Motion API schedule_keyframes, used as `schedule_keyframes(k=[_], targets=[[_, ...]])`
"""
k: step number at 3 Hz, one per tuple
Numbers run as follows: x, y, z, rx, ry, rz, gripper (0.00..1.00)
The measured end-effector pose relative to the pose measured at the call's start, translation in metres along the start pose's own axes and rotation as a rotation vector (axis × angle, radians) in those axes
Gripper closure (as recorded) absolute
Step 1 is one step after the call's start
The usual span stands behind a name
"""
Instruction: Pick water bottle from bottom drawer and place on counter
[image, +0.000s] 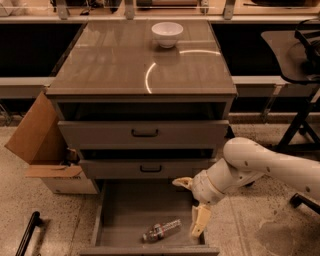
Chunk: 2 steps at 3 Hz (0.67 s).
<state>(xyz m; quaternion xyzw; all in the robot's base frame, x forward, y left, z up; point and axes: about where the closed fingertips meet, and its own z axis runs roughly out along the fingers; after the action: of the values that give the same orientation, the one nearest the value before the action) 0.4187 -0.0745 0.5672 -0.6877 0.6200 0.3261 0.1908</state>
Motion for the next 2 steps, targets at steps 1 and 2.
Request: schedule_keyframes(k=[1, 2], targets=[[0.031, -0.020, 0.027, 0.013, 0.021, -0.059, 0.00], [0.062, -0.042, 0.062, 0.016, 0.039, -0.118, 0.00]])
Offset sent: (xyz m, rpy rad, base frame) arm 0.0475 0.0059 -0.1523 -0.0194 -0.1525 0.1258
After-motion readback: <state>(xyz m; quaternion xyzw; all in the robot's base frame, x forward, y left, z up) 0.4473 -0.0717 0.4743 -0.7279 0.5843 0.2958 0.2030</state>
